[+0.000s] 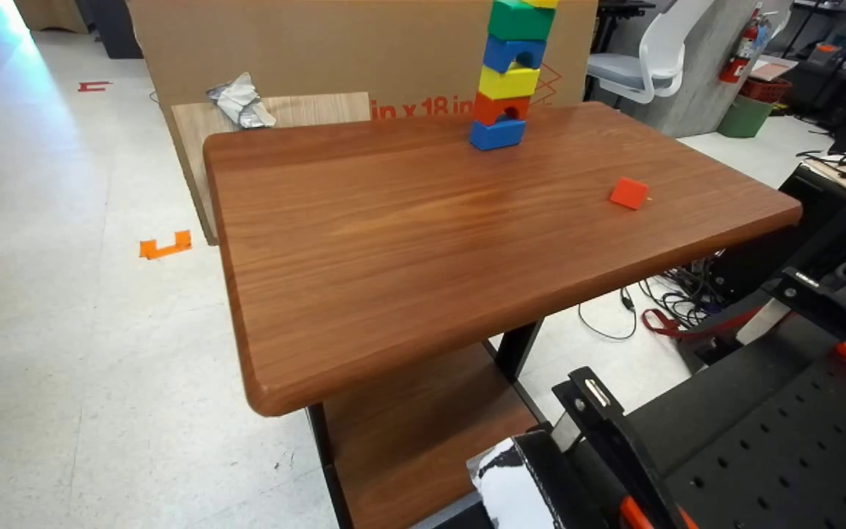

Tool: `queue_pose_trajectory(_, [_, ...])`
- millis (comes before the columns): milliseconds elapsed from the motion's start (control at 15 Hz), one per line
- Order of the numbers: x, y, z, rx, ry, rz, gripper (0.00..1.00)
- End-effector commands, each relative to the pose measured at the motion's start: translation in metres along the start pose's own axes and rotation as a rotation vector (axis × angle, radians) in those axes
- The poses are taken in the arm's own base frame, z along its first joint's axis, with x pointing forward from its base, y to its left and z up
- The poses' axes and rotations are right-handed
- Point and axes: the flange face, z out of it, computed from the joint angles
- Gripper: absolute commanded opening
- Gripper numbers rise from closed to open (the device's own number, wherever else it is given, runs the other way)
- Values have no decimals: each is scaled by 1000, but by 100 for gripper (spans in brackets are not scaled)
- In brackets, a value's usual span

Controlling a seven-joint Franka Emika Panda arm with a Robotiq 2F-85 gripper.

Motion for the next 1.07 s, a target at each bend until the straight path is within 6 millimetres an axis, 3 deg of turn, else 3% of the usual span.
queue_pose_trajectory(0, [41,36,23,2,30,200,100])
queue_pose_trajectory(267, [80,86,56,-35,72,418,100])
queue_pose_trajectory(533, [103,128,87,-71,95,610,100])
queue_pose_trajectory(1000, [137,179,132,-128,76,835,100])
